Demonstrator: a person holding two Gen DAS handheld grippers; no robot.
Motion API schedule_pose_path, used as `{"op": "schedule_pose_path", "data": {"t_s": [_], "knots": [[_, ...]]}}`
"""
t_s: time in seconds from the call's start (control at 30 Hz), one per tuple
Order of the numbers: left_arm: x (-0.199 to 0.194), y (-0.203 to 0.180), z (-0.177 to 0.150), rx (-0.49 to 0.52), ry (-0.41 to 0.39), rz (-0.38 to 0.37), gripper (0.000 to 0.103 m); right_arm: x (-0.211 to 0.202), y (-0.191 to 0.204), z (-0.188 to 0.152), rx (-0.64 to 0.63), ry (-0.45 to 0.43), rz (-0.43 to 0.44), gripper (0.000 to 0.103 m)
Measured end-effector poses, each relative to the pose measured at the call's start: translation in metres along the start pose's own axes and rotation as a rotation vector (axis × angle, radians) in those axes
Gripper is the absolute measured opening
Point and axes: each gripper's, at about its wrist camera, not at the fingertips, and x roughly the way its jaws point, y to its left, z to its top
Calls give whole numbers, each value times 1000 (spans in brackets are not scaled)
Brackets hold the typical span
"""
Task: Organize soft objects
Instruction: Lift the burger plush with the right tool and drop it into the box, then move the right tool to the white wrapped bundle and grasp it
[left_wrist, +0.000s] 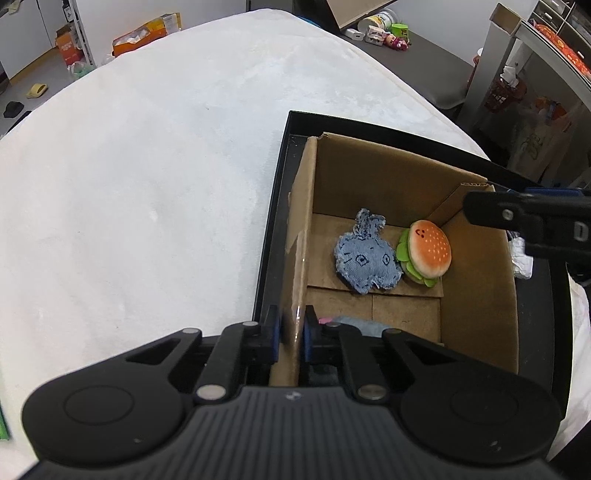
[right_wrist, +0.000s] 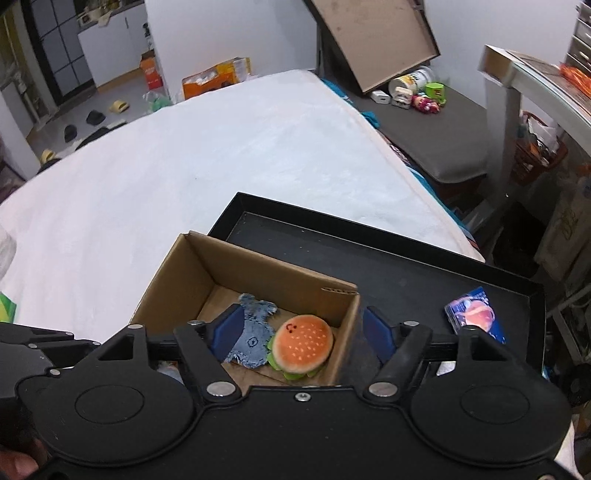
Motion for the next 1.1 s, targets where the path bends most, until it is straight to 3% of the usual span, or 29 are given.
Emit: {"op": "schedule_pose_path", "data": {"t_s": [0.17,0.43,0.47,0.53,0.63,0.83,1.1], "knots": [[-3,-2,2,13,7,17,12,-11,-10,-6,3,-51,-6,93],[-5,-6,5,18,18,57,17,-26,-32,-18,19,-118,-41,97],[-6,-6,5,16,17,59,19,-26,-36,-20,28,-122,-40,97],[-7,-7,5,9,18,65,37,-26,-43,-25,47,-129,-34,97],[-9,-10,6,10,21,96,53,-27,-54,-33,72,-148,-14,97],[-11,-17,9,17,23,135,66,-26,-72,-47,100,-166,-2,97],[-12,-29,13,30,23,182,71,-19,-99,-62,144,-170,17,97]]}}
